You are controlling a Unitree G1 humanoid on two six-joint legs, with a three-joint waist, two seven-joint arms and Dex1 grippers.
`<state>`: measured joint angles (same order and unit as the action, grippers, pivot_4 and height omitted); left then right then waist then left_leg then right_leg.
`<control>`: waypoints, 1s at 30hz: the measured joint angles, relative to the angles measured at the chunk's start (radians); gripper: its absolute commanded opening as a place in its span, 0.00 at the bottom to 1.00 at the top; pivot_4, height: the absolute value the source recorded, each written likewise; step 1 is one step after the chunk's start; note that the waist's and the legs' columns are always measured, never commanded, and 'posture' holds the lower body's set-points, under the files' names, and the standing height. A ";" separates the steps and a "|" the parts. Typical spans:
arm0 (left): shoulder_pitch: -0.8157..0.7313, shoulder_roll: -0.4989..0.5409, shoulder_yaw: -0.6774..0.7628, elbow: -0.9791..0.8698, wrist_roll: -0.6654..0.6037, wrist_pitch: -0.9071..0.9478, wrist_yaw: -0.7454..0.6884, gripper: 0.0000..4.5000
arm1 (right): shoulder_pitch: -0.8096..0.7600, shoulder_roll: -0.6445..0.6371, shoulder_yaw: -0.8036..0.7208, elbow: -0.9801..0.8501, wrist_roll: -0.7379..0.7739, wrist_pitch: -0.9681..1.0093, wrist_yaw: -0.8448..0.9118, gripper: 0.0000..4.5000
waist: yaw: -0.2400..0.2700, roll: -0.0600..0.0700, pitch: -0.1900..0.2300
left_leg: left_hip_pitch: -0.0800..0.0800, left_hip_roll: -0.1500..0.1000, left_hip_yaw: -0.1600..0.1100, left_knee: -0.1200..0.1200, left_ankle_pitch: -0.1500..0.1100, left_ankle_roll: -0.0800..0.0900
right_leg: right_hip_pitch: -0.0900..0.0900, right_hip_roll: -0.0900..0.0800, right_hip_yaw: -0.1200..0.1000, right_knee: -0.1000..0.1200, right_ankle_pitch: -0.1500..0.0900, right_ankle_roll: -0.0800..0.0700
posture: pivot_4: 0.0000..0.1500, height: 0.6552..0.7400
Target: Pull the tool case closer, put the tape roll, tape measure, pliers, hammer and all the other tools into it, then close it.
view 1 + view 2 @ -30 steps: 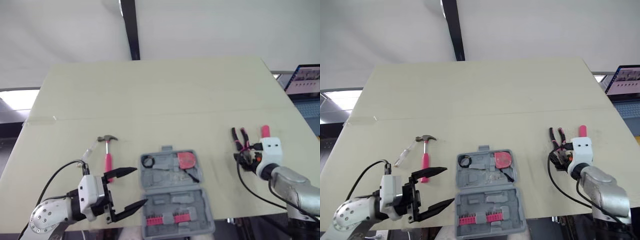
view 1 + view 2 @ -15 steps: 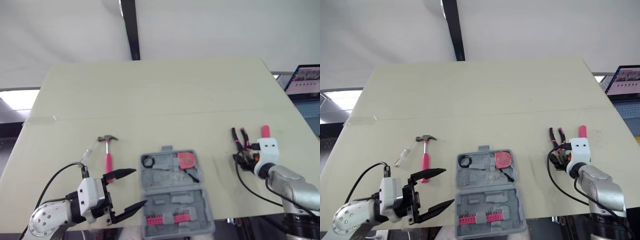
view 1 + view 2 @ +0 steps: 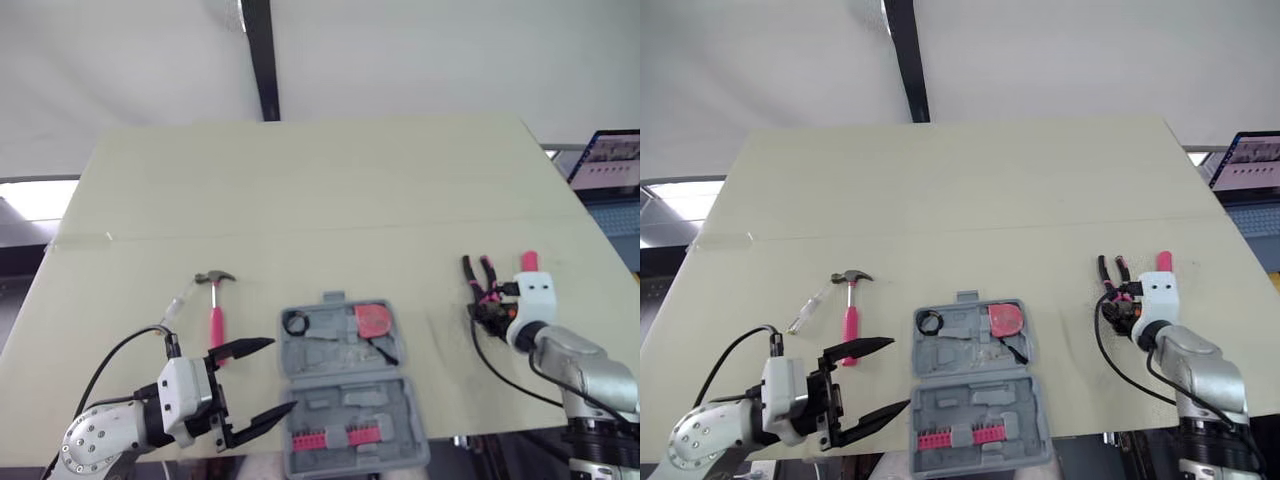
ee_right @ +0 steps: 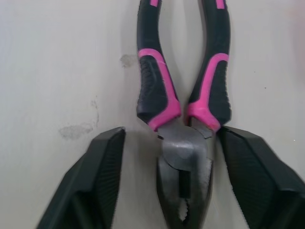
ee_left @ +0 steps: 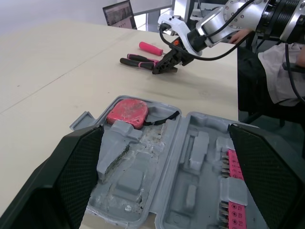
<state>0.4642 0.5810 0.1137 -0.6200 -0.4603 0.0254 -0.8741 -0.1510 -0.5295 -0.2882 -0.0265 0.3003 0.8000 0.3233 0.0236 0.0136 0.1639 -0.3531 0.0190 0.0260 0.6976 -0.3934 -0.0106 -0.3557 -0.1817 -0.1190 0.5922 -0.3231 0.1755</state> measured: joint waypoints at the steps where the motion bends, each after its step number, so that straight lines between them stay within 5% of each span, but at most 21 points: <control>1: 0.000 0.000 -0.002 0.004 0.001 -0.003 0.000 1.00 | 0.001 0.001 0.001 0.000 0.001 -0.001 0.000 0.26 | 0.000 0.000 0.000 | 0.000 0.000 0.000 0.000 0.000 0.000 | 0.000 0.000 0.000 0.000 0.000 0.000 | 1.00 1.00; 10: -0.005 0.000 -0.007 0.011 0.000 -0.016 -0.002 1.00 | 0.013 -0.022 0.011 -0.009 0.001 -0.011 0.026 0.21 | 0.001 0.000 0.000 | 0.000 0.000 0.000 0.000 0.000 0.000 | 0.000 0.000 0.000 0.000 0.000 0.000 | 1.00 1.00; 17: 0.009 0.011 0.085 0.041 -0.030 -0.016 -0.009 1.00 | 0.003 -0.288 0.159 -0.140 0.052 0.069 0.309 0.21 | -0.007 0.004 0.002 | -0.001 0.001 0.000 -0.001 0.000 0.000 | -0.002 0.000 0.000 -0.001 0.000 0.000 | 1.00 1.00; 23: 0.056 0.013 0.164 0.047 -0.055 -0.017 -0.025 1.00 | -0.168 -0.550 0.345 -0.337 0.115 0.106 0.621 0.21 | -0.010 0.003 0.003 | -0.001 0.001 0.000 -0.002 0.000 0.000 | -0.002 0.000 0.000 -0.003 0.000 0.000 | 1.00 1.00; 30: 0.140 -0.007 0.217 0.048 -0.056 -0.041 -0.039 1.00 | -0.458 -0.577 0.622 -0.479 0.100 0.145 0.815 0.21 | -0.010 -0.002 0.006 | -0.002 0.001 -0.001 0.000 0.000 0.000 | -0.002 0.000 -0.001 -0.002 0.000 0.000 | 1.00 1.00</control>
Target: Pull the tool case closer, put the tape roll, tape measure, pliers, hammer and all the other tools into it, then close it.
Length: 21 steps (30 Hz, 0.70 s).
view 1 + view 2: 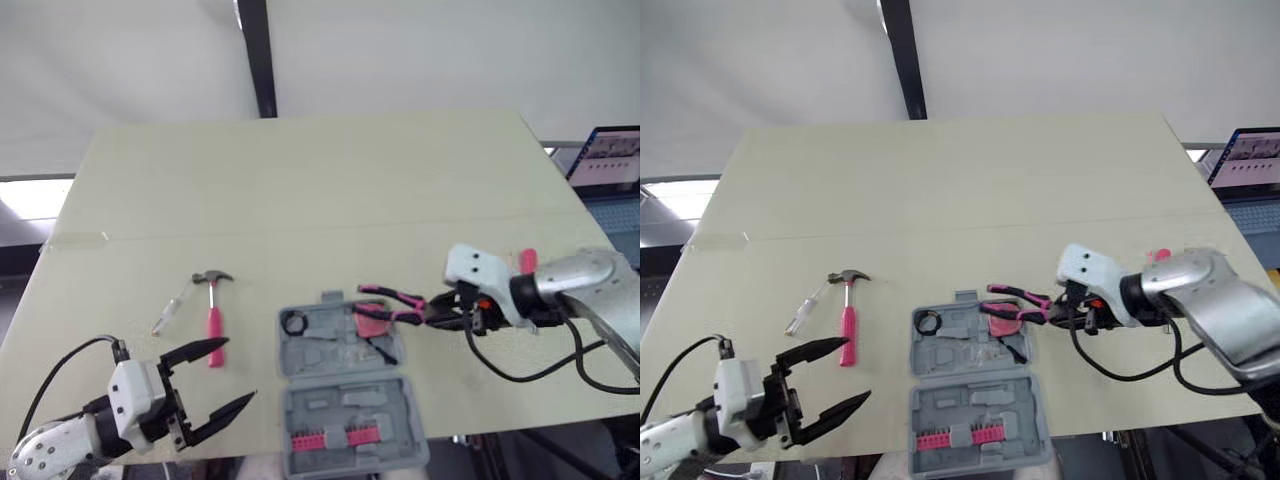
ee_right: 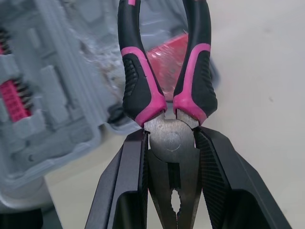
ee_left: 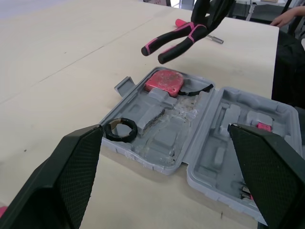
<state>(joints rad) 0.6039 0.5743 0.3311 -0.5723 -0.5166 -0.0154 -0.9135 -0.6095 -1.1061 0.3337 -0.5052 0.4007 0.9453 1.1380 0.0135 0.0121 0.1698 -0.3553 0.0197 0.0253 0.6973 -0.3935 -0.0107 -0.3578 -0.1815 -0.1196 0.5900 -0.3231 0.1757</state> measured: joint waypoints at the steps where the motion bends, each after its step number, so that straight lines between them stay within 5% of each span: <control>1: 0.009 -0.005 0.004 0.000 0.001 -0.004 -0.003 1.00 | -0.050 0.019 0.050 -0.013 -0.018 0.008 0.007 0.21 | -0.002 0.000 0.000 | 0.000 0.000 0.000 0.000 0.000 0.000 | 0.000 0.000 0.000 0.000 0.000 0.000 | 1.00 1.00; 10: 0.074 -0.011 0.039 -0.001 0.001 -0.022 -0.019 1.00 | -0.241 0.148 0.308 -0.069 -0.113 0.108 0.014 0.21 | -0.006 -0.002 0.001 | -0.001 0.000 -0.001 0.000 0.000 0.000 | -0.001 0.000 -0.001 0.000 0.000 0.000 | 1.00 1.00; 21: 0.106 -0.011 0.051 -0.002 0.008 -0.033 -0.047 1.00 | -0.278 0.311 0.450 0.022 -0.206 0.122 -0.023 0.21 | -0.017 -0.002 0.001 | -0.001 0.000 -0.001 0.000 0.000 0.000 | -0.002 0.000 -0.001 0.001 0.000 0.000 | 1.00 1.00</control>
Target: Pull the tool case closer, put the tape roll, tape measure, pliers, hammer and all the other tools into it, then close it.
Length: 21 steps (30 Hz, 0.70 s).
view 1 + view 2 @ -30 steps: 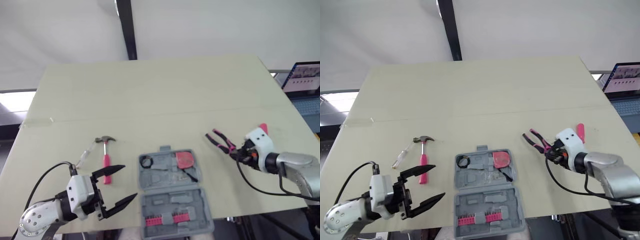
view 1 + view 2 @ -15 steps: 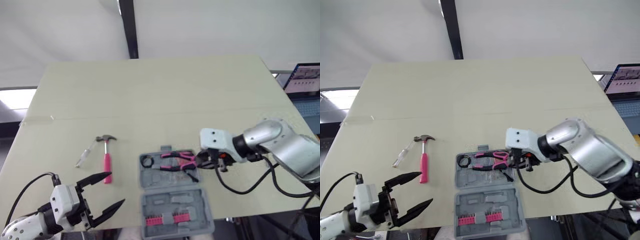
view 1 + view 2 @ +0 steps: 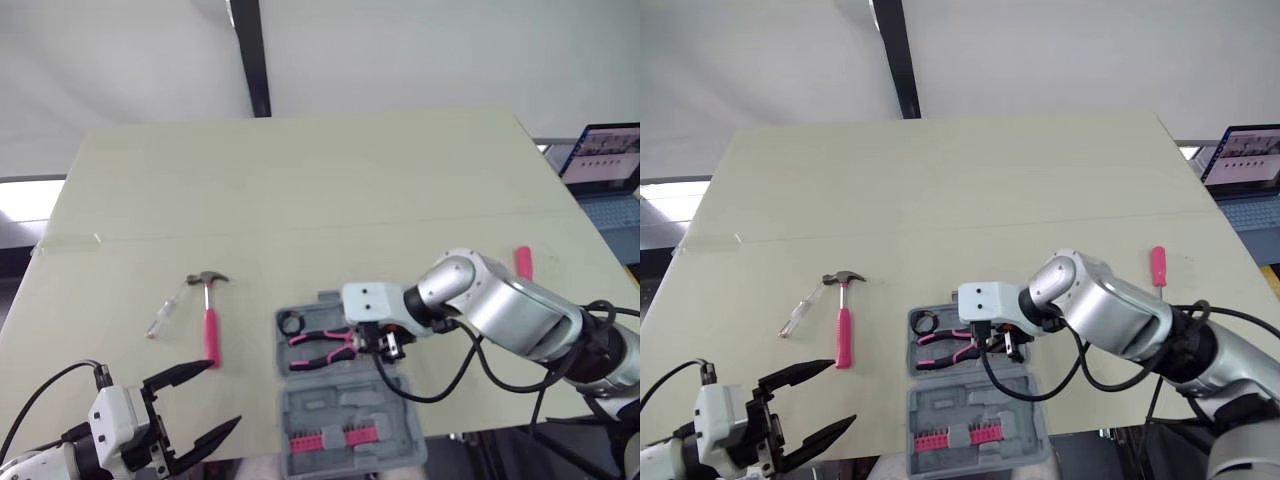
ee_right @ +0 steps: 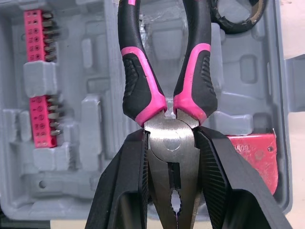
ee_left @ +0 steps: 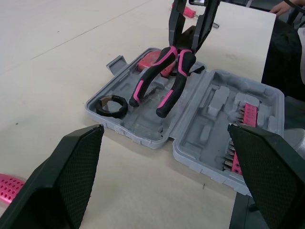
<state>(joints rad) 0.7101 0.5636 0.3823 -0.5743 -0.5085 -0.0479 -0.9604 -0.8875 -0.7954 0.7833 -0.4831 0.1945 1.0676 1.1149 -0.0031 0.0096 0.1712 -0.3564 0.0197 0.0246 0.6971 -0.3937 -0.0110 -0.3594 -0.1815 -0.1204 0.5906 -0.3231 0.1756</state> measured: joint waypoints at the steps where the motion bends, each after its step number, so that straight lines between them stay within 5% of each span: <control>1: 0.000 -0.001 -0.001 0.000 0.001 0.000 0.000 1.00 | 0.000 0.009 0.005 0.009 -0.005 -0.001 -0.002 0.21 | 0.000 0.000 0.000 | 0.000 0.000 0.000 0.000 0.000 0.000 | 0.000 0.000 0.000 0.000 0.000 0.000 | 1.00 1.00; 21: 0.004 -0.014 -0.019 -0.016 0.025 0.000 0.021 1.00 | 0.046 0.099 0.059 0.108 -0.081 -0.050 -0.022 0.21 | -0.001 0.000 0.000 | 0.000 0.000 0.000 0.000 0.000 0.000 | 0.000 0.000 0.000 0.000 0.000 0.000 | 1.00 1.00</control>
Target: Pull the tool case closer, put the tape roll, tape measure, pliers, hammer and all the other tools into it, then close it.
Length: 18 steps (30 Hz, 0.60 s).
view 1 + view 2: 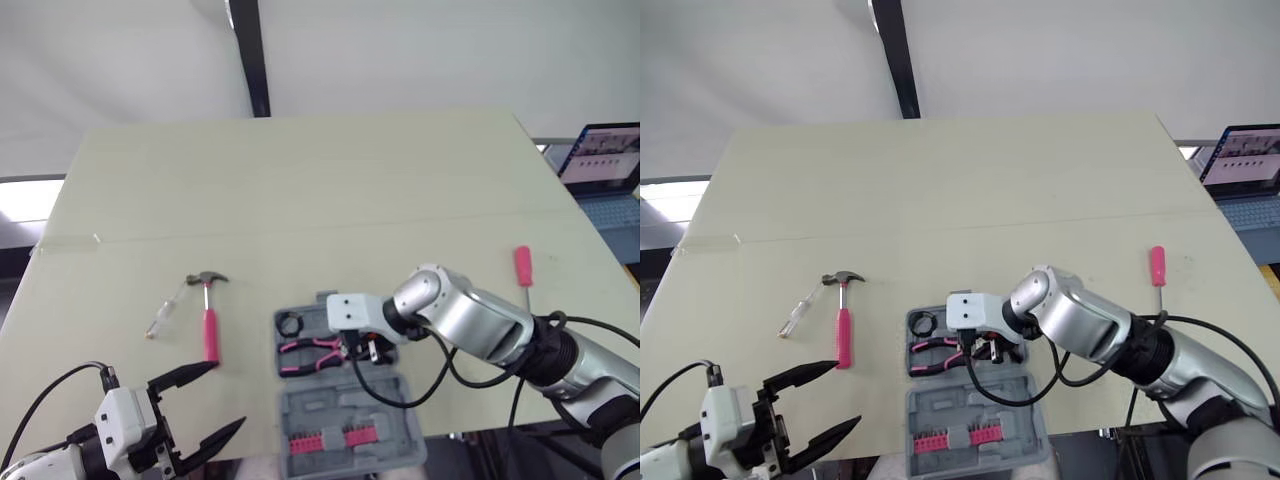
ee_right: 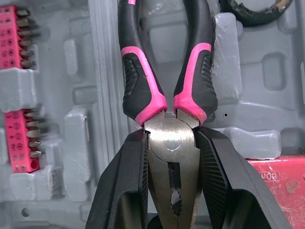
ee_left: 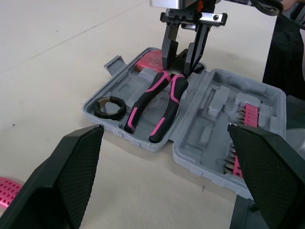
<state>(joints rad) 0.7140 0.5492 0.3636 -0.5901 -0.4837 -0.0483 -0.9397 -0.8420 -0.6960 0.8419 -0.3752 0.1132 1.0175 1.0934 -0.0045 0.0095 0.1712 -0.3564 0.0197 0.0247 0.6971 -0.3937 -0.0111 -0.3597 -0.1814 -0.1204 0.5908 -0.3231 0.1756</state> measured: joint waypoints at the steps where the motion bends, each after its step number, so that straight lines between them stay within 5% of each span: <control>1: 0.000 0.000 0.000 0.000 0.000 0.000 0.000 1.00 | 0.002 0.002 0.000 0.003 -0.002 -0.004 0.000 0.21 | 0.000 0.000 0.000 | 0.000 0.000 0.000 0.000 0.000 0.000 | 0.000 0.000 0.000 0.000 0.000 0.000 | 1.00 1.00; 7: 0.000 0.000 0.000 -0.002 0.002 0.000 0.002 1.00 | 0.007 0.015 0.003 0.022 -0.015 -0.016 0.000 0.21 | 0.000 0.000 0.000 | 0.000 0.000 0.000 0.000 0.000 0.000 | 0.000 0.000 0.000 0.000 0.000 0.000 | 1.00 1.00; 14: 0.000 0.000 -0.002 -0.012 0.005 0.000 0.010 1.00 | 0.029 0.028 0.003 0.031 -0.023 -0.033 0.000 0.95 | 0.000 0.000 0.000 | 0.000 0.000 0.000 0.000 0.000 0.000 | 0.000 0.000 0.000 0.000 0.000 0.000 | 1.00 1.00; 18: -0.001 0.000 -0.011 -0.015 0.010 0.000 0.012 1.00 | 0.029 0.024 -0.004 0.021 -0.017 -0.026 0.003 0.99 | 0.001 0.000 0.000 | 0.000 0.000 0.000 0.000 0.000 0.000 | 0.000 0.000 0.000 0.000 0.000 0.000 | 1.00 1.00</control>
<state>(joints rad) 0.7134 0.5492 0.3524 -0.6050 -0.4735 -0.0483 -0.9281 -0.8127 -0.6717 0.8374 -0.3537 0.0964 0.9915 1.0964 -0.0039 0.0095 0.1712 -0.3564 0.0197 0.0247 0.6971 -0.3937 -0.0112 -0.3596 -0.1814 -0.1204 0.5909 -0.3231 0.1756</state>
